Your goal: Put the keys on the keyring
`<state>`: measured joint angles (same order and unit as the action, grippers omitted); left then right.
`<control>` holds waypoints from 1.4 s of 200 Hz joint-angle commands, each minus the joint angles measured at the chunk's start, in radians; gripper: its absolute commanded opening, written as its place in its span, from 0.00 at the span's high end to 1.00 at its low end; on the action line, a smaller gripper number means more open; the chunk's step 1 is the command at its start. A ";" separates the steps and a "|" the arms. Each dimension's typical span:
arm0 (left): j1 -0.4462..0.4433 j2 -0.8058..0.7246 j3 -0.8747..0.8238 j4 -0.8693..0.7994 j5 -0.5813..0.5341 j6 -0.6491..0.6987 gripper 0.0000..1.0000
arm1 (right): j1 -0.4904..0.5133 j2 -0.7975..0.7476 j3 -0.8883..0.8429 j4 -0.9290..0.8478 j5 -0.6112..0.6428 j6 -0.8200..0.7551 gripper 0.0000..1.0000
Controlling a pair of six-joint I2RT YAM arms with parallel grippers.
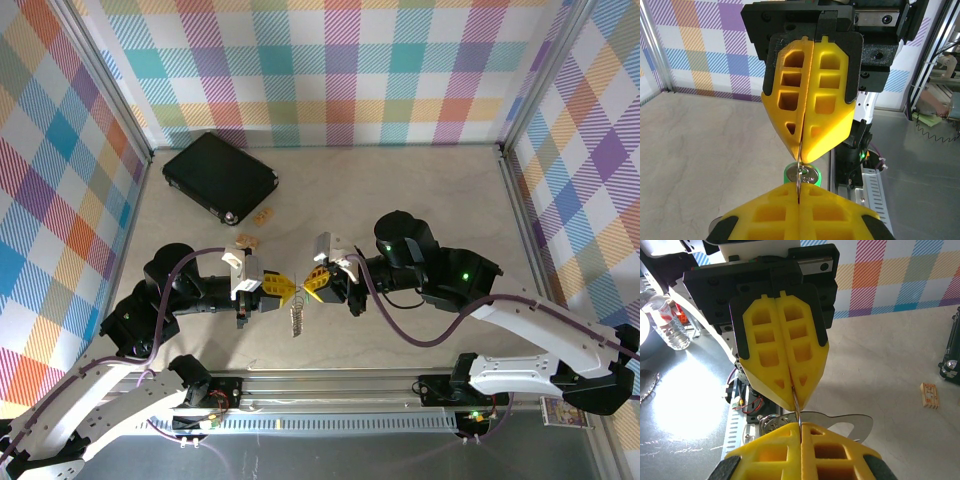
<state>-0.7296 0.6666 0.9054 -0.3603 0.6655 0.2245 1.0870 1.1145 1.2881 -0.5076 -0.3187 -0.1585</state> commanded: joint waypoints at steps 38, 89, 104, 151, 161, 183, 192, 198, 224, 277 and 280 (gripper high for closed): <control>0.009 0.001 0.002 0.044 0.026 -0.007 1.00 | 0.005 0.007 -0.002 0.045 -0.022 -0.016 1.00; 0.009 0.001 -0.001 0.044 0.026 -0.007 1.00 | 0.005 0.010 -0.007 0.053 -0.034 -0.015 1.00; 0.010 -0.001 -0.002 0.044 0.026 -0.007 1.00 | 0.007 0.014 -0.004 0.056 -0.038 -0.014 1.00; 0.009 -0.005 -0.003 0.043 0.024 -0.008 1.00 | 0.008 0.024 -0.001 0.061 -0.047 -0.015 1.00; 0.010 -0.006 -0.002 0.043 0.025 -0.008 1.00 | 0.009 0.027 -0.001 0.064 -0.049 -0.015 1.00; 0.010 -0.004 -0.002 0.044 0.026 -0.007 1.00 | 0.010 0.032 0.002 0.064 -0.057 -0.019 1.00; 0.009 -0.003 -0.002 0.043 0.026 -0.007 1.00 | 0.012 0.035 0.004 0.063 -0.060 -0.018 1.00; 0.010 -0.002 -0.003 0.042 0.027 -0.007 1.00 | 0.013 0.036 0.005 0.063 -0.060 -0.019 1.00; 0.010 -0.003 -0.003 0.040 0.028 -0.007 1.00 | 0.016 0.042 0.009 0.056 -0.064 -0.023 1.00; 0.010 0.002 0.000 0.033 0.030 -0.005 1.00 | 0.022 0.033 0.009 0.050 -0.055 -0.035 1.00; 0.010 0.003 0.002 0.032 0.031 -0.005 1.00 | 0.022 0.032 0.008 0.049 -0.054 -0.036 1.00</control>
<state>-0.7296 0.6674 0.9039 -0.3683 0.6670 0.2245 1.0939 1.1442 1.2884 -0.4858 -0.3523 -0.1738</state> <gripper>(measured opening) 0.050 0.063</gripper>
